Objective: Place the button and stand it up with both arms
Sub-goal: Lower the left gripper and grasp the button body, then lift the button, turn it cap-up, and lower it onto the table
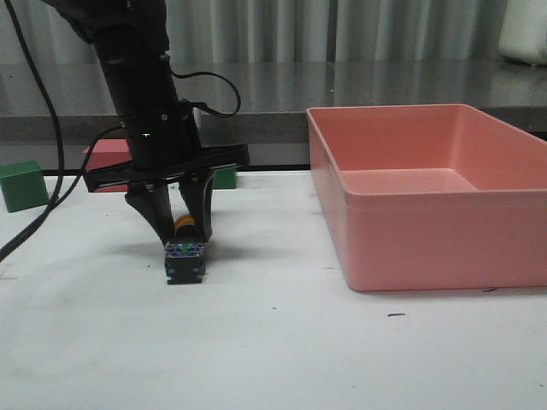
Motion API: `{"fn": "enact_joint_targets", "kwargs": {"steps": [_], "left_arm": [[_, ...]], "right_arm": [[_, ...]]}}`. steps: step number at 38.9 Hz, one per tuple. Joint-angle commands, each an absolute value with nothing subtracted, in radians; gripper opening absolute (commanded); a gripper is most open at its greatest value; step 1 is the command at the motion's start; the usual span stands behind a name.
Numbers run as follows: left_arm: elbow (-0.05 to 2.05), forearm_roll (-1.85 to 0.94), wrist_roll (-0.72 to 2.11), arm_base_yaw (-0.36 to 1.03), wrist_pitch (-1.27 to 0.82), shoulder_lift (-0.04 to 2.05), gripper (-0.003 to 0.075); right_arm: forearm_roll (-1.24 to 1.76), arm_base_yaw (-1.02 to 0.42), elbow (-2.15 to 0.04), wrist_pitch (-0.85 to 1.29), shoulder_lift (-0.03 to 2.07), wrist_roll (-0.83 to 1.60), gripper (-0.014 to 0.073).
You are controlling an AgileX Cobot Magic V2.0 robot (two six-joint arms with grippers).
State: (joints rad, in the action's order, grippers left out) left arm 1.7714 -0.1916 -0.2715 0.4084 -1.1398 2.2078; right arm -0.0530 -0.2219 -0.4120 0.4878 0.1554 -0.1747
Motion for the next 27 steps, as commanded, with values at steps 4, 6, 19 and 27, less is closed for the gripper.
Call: {"fn": "enact_joint_targets", "kwargs": {"steps": [4,6,19,27], "left_arm": [[1.766,-0.073,-0.277,0.446,-1.073,2.068,0.0197],[1.728,-0.033,-0.290,0.461,-1.004,2.025,0.0197],[1.386,0.064,-0.309,0.444,-0.554,1.729,0.0197],[1.099,0.086,-0.309,0.385,-0.147,1.560,0.0197]], "right_arm": [[-0.070,-0.217,-0.435,0.399,0.167,-0.165,-0.0069],[-0.070,-0.217,-0.435,0.399,0.167,-0.165,-0.0069],[-0.070,-0.217,-0.435,0.399,0.167,-0.165,-0.0069],[-0.070,-0.217,-0.435,0.399,0.167,-0.165,-0.0069]]}}
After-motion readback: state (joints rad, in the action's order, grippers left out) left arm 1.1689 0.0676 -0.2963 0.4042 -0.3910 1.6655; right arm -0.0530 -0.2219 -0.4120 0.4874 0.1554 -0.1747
